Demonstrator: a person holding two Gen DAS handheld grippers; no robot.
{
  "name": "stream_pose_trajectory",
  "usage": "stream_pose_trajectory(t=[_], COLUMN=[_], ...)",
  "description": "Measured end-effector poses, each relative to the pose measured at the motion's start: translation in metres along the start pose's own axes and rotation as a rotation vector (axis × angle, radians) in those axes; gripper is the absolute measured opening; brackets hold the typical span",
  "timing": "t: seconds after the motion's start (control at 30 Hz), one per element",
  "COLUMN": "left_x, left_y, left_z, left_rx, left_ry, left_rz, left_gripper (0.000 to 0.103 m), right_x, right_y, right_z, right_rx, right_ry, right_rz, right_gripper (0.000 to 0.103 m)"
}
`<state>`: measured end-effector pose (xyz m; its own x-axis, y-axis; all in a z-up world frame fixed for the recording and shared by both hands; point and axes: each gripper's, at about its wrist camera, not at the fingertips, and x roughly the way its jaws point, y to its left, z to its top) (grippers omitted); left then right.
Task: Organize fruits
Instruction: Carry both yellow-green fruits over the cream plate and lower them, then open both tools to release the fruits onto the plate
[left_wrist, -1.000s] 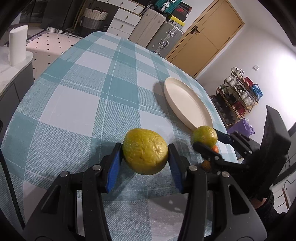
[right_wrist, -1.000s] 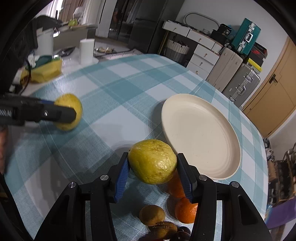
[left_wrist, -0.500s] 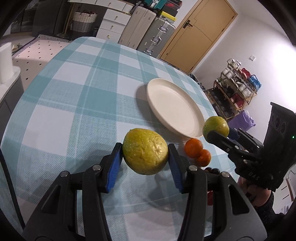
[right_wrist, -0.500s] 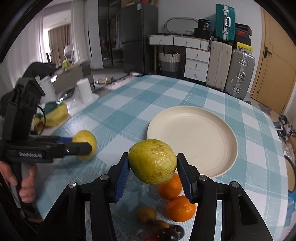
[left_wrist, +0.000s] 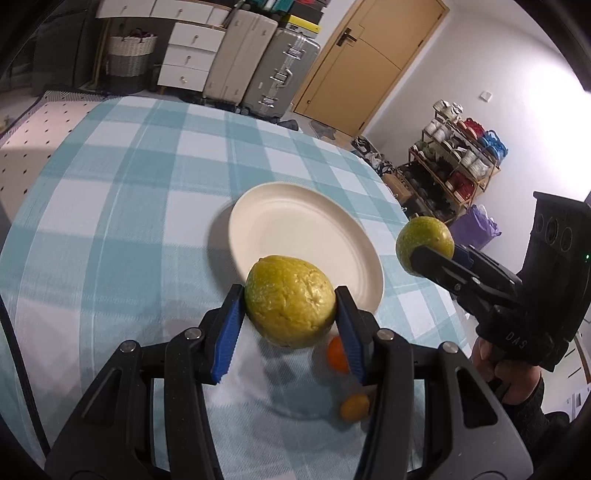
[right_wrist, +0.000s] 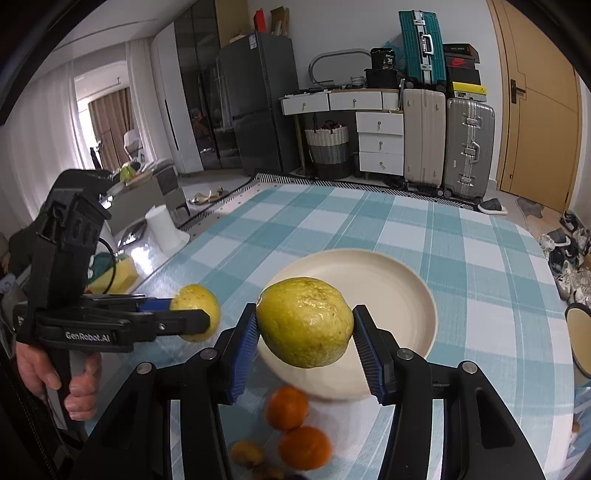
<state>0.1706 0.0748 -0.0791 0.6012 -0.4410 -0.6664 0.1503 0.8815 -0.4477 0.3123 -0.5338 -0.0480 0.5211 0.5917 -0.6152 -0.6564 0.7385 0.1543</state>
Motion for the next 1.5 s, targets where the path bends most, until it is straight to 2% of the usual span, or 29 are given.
stream_pose_trajectory(t=[0.33, 0.63, 0.87, 1.13, 1.37, 1.5], left_x=[0.04, 0.09, 0.128, 0.153, 0.16, 0.151], left_y=[-0.017, -0.016, -0.005, 0.007, 0.01, 0.009], left_z=[0.058, 0.095, 0.102, 0.098, 0.097, 0.102], left_rx=[0.04, 0.021, 0.017, 0.001, -0.017, -0.026], left_ry=[0.022, 0.053, 0.096, 0.123, 0.113, 0.085], left_rz=[-0.008, -0.013, -0.01, -0.012, -0.003, -0.022], left_gripper=[0.046, 0.046, 0.046, 0.046, 0.046, 0.046], right_x=[0.01, 0.046, 0.082, 0.11, 0.123, 0.125], right_y=[-0.039, -0.067, -0.085, -0.101, -0.105, -0.103], right_z=[0.034, 0.049, 0.041, 0.027, 0.022, 0.022], right_rx=[0.043, 0.097, 0.128, 0.19, 0.2, 0.179], right_ry=[-0.014, 0.006, 0.051, 0.094, 0.115, 0.116], right_rz=[0.015, 0.04, 0.045, 0.061, 0.072, 0.066], right_gripper=[0.052, 0.052, 0.052, 0.052, 0.052, 0.053])
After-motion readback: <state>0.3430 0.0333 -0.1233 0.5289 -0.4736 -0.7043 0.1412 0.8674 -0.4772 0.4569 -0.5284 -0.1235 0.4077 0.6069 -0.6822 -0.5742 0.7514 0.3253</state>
